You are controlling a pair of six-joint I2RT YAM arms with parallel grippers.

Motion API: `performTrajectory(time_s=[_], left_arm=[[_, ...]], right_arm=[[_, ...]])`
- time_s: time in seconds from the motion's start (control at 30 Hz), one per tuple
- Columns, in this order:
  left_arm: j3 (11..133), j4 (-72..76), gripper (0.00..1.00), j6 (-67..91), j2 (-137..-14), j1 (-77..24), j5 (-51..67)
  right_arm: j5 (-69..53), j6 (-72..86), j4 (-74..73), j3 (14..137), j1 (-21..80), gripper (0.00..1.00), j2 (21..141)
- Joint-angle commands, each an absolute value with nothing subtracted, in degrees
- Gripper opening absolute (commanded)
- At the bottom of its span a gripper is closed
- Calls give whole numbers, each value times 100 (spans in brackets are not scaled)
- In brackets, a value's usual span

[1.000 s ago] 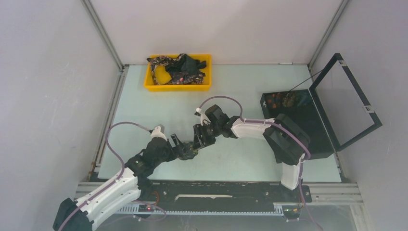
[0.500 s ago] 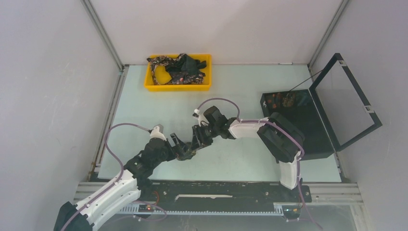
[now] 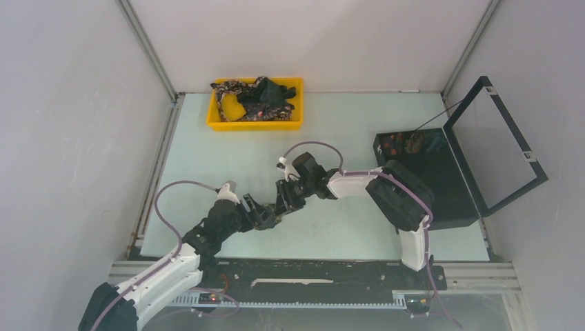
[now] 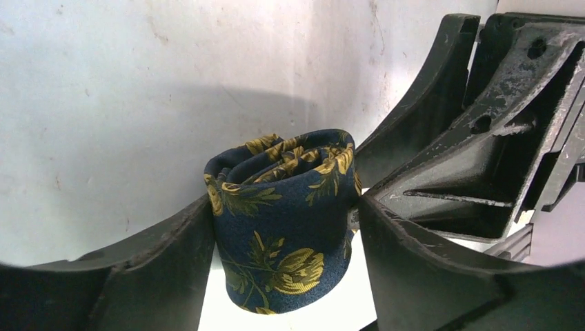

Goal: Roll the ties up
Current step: Pick up the tie at the center of the board.

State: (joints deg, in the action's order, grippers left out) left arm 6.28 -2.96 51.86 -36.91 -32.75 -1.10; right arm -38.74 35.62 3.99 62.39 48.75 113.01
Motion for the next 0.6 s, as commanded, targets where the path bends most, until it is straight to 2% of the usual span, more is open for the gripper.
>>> performTrajectory(time_s=[0.0, 0.13, 0.23, 0.4, 0.57], left_arm=[[510, 270, 70, 5264, -3937, -3212, 146], [527, 290, 54, 5273, -3911, -3199, 155], [527, 283, 47, 5295, -3799, -3199, 174], [666, 194, 42, 5300, -3674, -3199, 249], [881, 42, 41, 5309, -3394, -3199, 273]], right_arm=[[-3898, 3489, 523, 6253, 4965, 43, 11382], [-3920, 3577, 742, 6005, 4830, 51, 11123], [-3987, 3680, 913, 5785, 4645, 56, 10890], [-4077, 3828, 1050, 5511, 4402, 62, 10545], [-4306, 4334, 1581, 5125, 4217, 81, 10269]])
